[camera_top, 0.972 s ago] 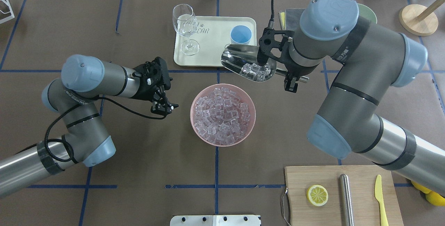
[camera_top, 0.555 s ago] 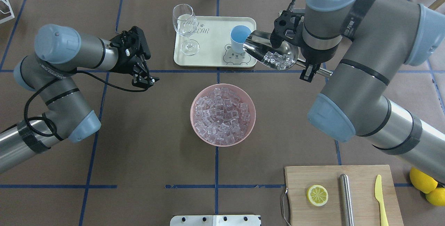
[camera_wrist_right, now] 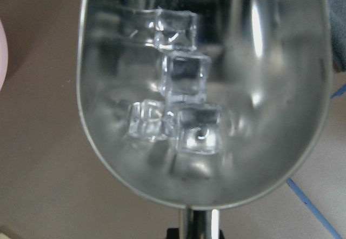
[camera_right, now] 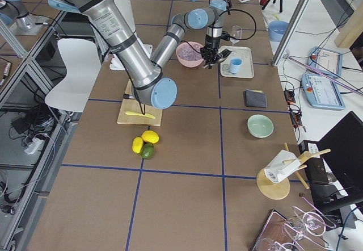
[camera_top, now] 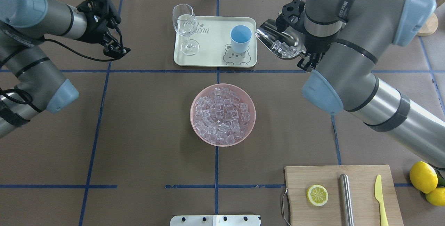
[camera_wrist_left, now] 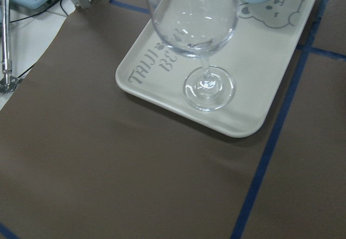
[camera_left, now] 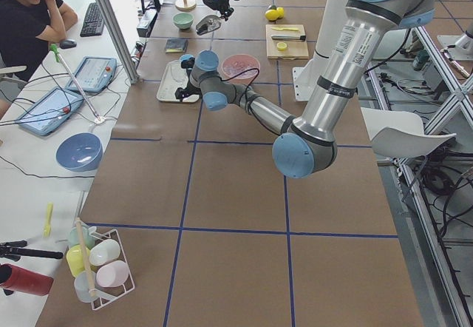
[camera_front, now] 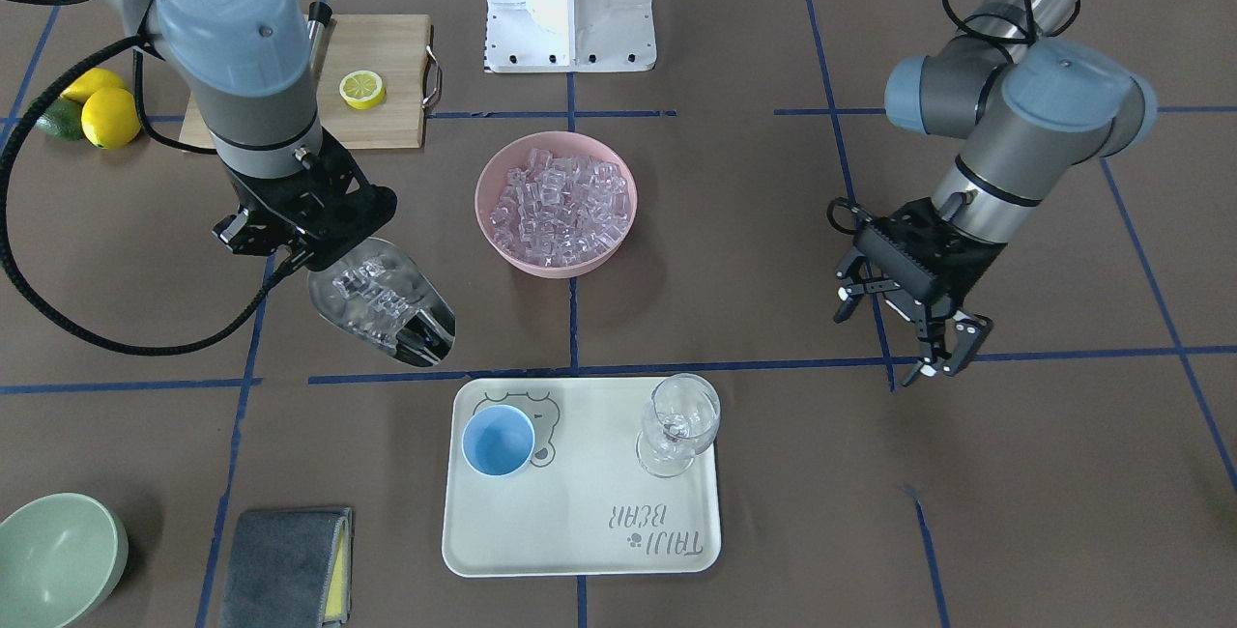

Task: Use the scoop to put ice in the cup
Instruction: 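Carry the ice-filled scoop toward the light-blue cup while the left gripper withdraws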

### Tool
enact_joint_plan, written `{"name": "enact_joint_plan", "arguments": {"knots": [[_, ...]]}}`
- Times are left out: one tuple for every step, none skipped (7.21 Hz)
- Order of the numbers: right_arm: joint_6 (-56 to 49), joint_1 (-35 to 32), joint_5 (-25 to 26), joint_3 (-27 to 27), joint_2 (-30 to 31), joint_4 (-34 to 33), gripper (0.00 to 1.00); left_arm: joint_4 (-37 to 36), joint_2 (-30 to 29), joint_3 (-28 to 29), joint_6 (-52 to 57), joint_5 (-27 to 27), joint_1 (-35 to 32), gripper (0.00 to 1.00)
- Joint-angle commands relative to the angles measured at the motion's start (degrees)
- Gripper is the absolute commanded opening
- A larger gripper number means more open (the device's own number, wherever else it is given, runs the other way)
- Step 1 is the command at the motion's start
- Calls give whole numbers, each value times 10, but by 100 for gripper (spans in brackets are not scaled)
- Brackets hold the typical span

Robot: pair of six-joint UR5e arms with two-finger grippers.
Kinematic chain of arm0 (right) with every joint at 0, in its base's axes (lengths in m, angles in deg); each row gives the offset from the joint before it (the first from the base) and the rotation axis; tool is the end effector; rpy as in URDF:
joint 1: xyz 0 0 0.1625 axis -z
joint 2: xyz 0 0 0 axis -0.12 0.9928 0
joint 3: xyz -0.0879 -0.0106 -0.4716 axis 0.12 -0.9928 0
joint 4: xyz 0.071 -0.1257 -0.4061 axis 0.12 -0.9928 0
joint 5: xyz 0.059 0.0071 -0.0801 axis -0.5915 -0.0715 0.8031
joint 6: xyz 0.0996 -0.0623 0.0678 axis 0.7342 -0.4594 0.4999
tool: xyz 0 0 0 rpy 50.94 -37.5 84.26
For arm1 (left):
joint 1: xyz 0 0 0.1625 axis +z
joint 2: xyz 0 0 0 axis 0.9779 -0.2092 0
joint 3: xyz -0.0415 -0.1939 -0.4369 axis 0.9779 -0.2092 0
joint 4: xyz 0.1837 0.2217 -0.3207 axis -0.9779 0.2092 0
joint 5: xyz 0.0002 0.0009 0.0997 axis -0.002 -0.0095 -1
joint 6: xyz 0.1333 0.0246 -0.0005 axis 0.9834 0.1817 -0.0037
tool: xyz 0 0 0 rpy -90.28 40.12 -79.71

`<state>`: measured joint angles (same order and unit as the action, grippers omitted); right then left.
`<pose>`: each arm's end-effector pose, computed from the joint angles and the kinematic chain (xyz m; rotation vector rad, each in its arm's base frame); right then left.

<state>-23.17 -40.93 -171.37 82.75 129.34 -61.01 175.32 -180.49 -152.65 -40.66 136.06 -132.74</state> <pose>-0.4127 -0.5708 0.2951 0.1593 -0.5233 -0.7970 0.3574 -0.6443 0.4054 0.8766 0.6799 0.7624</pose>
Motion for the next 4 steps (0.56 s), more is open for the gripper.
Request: {"name": "enact_joint_plan", "arguments": {"knots": [[30, -17, -38, -84, -31, 38, 0, -25, 19, 9, 4, 3, -62, 100], [34, -18, -40, -96, -30, 43, 0, -21, 21, 26, 5, 3, -69, 100], [53, -18, -37, -129, -48, 46, 0, -24, 21, 36, 2, 3, -80, 100], [54, -17, -35, -167, -71, 43, 0, -32, 21, 42, 1, 4, -92, 100]]}}
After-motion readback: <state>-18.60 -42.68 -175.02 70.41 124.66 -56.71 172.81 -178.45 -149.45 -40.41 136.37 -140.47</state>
